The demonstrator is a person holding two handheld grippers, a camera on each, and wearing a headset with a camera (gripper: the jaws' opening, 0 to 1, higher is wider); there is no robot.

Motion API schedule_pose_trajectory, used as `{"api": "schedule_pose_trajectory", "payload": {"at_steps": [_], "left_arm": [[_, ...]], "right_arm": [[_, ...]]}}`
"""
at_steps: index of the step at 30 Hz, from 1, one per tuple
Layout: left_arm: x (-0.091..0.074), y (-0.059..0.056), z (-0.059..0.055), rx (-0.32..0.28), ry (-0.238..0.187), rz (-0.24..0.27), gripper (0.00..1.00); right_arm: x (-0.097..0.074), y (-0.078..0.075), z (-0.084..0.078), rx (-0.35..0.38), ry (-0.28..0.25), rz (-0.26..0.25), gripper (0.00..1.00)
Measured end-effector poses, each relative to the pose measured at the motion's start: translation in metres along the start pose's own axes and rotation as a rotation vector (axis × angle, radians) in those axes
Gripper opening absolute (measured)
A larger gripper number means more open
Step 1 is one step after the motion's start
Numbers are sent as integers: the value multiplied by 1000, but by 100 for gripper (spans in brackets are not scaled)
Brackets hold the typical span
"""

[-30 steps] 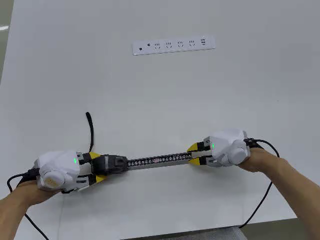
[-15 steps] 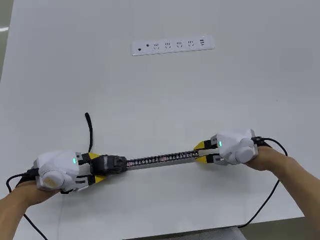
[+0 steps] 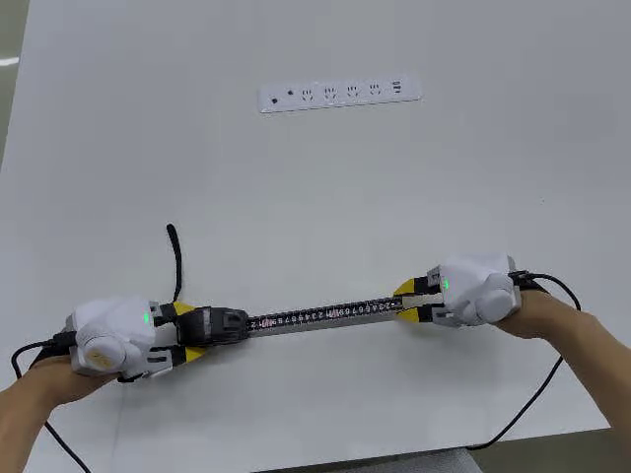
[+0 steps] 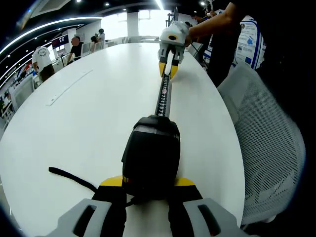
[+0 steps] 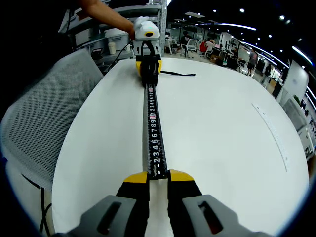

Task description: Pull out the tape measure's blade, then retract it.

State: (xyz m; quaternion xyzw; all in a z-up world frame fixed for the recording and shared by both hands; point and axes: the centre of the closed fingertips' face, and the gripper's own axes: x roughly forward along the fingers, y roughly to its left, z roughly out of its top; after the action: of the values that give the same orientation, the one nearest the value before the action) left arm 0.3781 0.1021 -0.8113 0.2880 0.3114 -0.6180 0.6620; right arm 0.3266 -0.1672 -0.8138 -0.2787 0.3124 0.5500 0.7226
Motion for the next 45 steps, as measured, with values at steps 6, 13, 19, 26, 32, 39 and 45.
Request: {"api": "schedule_pose_trajectory", "payload": {"at_steps": [6, 13, 19, 26, 32, 39, 45], "left_arm": [[0, 0, 0, 6, 9, -3, 29], [1, -1, 2, 11, 32, -7, 30], [1, -1, 3, 11, 36, -9, 30], [3, -1, 3, 17, 46, -28, 31], [4, -2, 4, 25, 48, -34, 31], [4, -3, 3, 35, 53, -42, 31], [4, -2, 4, 32, 53, -39, 32]], "right_arm": [[-1, 0, -3, -2, 10, 0, 11], [4, 2, -6, -30, 48, 13, 12], [4, 2, -7, -31, 54, 15, 12], [4, 2, -9, -46, 82, 21, 13], [5, 2, -10, -43, 87, 25, 14], [5, 0, -10, -41, 90, 24, 16], [5, 0, -7, -38, 89, 18, 21]]}}
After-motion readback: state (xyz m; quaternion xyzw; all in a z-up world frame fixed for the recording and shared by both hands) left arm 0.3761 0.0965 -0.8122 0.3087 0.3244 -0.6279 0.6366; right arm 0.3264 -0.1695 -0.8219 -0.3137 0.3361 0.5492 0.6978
